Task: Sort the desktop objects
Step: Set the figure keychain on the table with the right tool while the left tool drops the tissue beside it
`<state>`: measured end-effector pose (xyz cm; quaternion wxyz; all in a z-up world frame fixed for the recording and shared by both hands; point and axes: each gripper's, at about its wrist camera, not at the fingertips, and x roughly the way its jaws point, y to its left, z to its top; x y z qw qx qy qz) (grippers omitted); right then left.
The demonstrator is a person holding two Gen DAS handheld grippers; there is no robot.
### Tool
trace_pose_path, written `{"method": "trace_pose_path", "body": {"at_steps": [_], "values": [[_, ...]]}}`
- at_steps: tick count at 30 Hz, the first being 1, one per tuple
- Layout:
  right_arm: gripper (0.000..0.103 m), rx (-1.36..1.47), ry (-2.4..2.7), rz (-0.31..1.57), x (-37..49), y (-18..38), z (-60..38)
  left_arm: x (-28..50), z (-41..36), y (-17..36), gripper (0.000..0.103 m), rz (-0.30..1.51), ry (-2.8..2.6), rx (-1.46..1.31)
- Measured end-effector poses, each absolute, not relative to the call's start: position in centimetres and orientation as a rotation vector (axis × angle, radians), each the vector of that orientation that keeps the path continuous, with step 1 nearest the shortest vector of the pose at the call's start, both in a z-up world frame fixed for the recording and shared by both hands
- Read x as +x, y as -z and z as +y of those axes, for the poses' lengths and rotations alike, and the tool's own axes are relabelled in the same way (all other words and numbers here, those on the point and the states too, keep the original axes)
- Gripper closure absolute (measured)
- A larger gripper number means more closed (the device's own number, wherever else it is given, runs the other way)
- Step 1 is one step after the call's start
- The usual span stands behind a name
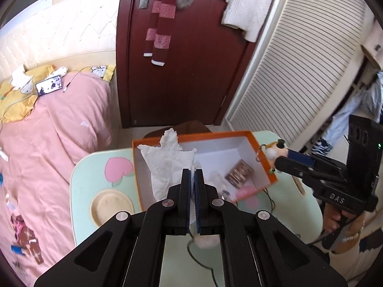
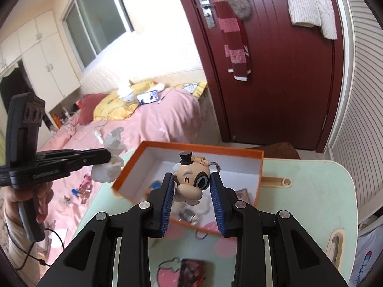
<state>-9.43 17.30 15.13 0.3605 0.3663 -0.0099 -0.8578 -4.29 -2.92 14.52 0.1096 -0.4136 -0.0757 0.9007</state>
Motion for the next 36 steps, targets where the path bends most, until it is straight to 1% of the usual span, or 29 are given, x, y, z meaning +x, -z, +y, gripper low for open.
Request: {"method": "trace_pose_path", "body": {"at_steps": [4,10,13,17,22,23,24,25,26,27,28,29,30,32,36], "values": [[0.073,0.957,2.215,-0.016,-7.4,-14.8,18.0,-2.2,-2.9,-12.4,0.099,-0.245,-2.642,-1.278],[0.073,1.095,2.232,-0.041,-5.0,-11.9,20.4,-0.6,-3.0,-7.0,0.099,-0.328,-2.630,-1.457],[0.073,1.183,2.246,-0.031,-4.9,-9.5,20.8,-0.3,-2.8,-4.9,0.099,-0.370,-2.618,-1.505],[0.074,1.264,2.272,0.025,-5.1,-6.8,20.6,-0.2,-2.1,-3.8,0.099,-0.375,-2.597,-1.514],[0.074,1.306,2.281,0.088,-5.3,-4.6,19.8,-0.4,-1.4,-3.8,0.099,-0.356,-2.606,-1.505],[0.074,1.308,2.284,0.102,-5.2,-4.3,19.7,-0.4,-1.4,-3.9,0.096,-0.356,-2.614,-1.496],[0.074,1.304,2.284,0.103,-5.1,-4.2,19.7,-0.4,-1.5,-4.0,0.087,-0.359,-2.624,-1.484],[0.074,1.298,2.283,0.097,-5.0,-4.3,19.8,-0.3,-1.5,-4.1,0.082,-0.363,-2.637,-1.469],[0.074,1.289,2.283,0.087,-5.0,-4.5,19.8,-0.1,-1.7,-4.3,0.070,-0.368,-2.656,-1.451],[0.072,1.279,2.287,0.081,-5.0,-4.7,20.0,0.1,-1.9,-4.5,0.053,-0.378,-2.673,-1.436],[0.068,1.269,2.291,0.076,-5.0,-4.9,20.1,0.2,-2.1,-4.7,0.045,-0.394,-2.686,-1.421],[0.065,1.256,2.295,0.070,-5.0,-5.2,20.3,0.3,-2.3,-5.0,0.034,-0.411,-2.700,-1.406],[0.062,1.243,2.299,0.063,-5.0,-5.5,20.5,0.4,-2.6,-5.2,0.033,-0.435,-2.707,-1.390],[0.062,1.206,2.291,0.035,-5.1,-6.5,20.9,0.5,-3.0,-5.7,0.033,-0.484,-2.698,-1.374],[0.062,1.162,2.240,-0.035,-5.8,-8.4,21.1,0.3,-3.2,-6.3,0.033,-0.464,-2.725,-1.347]]}}
